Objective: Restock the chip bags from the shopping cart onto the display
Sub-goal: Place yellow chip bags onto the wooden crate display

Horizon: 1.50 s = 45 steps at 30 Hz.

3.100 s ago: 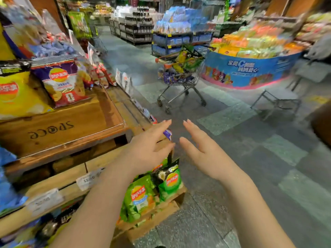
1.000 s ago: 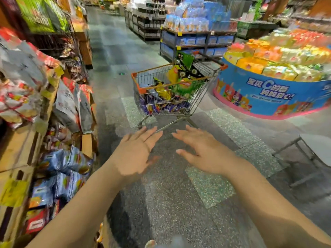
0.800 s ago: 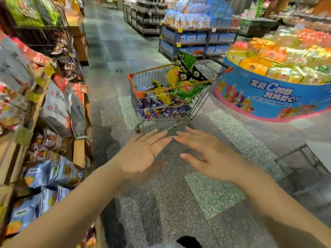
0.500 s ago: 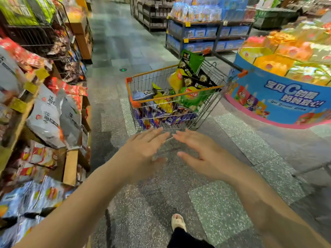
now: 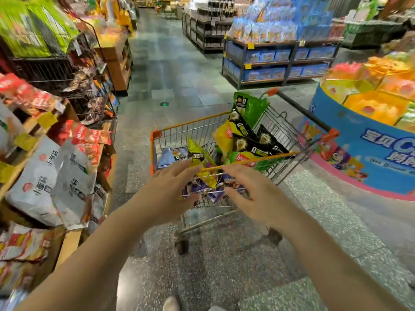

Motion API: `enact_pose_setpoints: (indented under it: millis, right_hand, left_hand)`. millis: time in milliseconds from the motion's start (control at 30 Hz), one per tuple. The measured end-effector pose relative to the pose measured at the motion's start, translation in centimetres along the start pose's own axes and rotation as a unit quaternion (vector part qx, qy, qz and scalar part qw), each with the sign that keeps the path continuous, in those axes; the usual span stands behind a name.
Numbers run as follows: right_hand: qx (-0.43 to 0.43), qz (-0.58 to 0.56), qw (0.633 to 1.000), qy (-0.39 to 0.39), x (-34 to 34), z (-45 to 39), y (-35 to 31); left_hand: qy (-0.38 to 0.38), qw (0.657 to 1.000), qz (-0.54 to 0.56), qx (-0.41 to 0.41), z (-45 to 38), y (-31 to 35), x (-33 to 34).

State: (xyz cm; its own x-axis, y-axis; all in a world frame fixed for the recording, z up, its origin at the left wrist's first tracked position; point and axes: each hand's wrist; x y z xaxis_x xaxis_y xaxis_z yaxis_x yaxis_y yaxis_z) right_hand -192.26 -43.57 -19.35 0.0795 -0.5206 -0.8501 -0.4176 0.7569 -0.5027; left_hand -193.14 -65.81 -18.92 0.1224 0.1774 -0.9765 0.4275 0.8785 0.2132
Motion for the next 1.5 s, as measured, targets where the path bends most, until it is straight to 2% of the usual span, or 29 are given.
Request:
enact_pose_setpoints:
  millis: [233,467,533,733,833,1067,1267,1500]
  right_hand:
    - [0.071,0.009,0.997,-0.004,2.0,-11.4,4.3]
    - [0.193,-0.014,0.981,0.016,3.6,-22.5,7.6]
    - [0.228,-0.033,0.973,0.034,4.2,-24.7,8.9]
    - [0.331,-0.096,0.937,0.055,7.4,-30.0,14.4]
    - [0.381,-0.130,0.914,0.049,9.5,-32.8,18.2]
    - [0.430,-0.228,0.873,0.031,13.2,-36.9,23.5]
    - [0.498,-0.206,0.842,0.002,15.2,-38.8,27.1]
    - [0.519,-0.187,0.834,0.033,18.1,-39.2,29.3]
  left_hand:
    - [0.020,0.999,-0.005,0.027,-11.6,-7.7,0.1]
    - [0.021,0.991,-0.002,0.133,-25.8,-15.0,-0.9]
    - [0.016,0.985,-0.005,0.172,-29.9,-16.3,-0.4]
    - [-0.025,0.971,-0.087,0.220,-40.3,-17.9,3.6]
    - [-0.055,0.971,-0.095,0.213,-44.6,-18.5,5.3]
    - [-0.097,0.968,-0.137,0.189,-52.2,-20.9,9.4]
    - [-0.171,0.960,-0.113,0.190,-56.6,-21.6,13.6]
    - [-0.208,0.952,-0.104,0.199,-59.6,-22.1,16.5]
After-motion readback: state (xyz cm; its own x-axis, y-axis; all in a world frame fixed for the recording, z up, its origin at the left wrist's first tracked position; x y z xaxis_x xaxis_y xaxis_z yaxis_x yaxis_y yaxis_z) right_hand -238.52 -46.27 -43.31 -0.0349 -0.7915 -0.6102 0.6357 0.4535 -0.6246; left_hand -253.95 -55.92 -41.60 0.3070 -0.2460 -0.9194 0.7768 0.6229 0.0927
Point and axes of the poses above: each hand's wrist, its own z-axis away from the middle knuckle, its own x-axis out of the palm, y = z × x, and after that the axes turned 2 degrees about x, right-handed
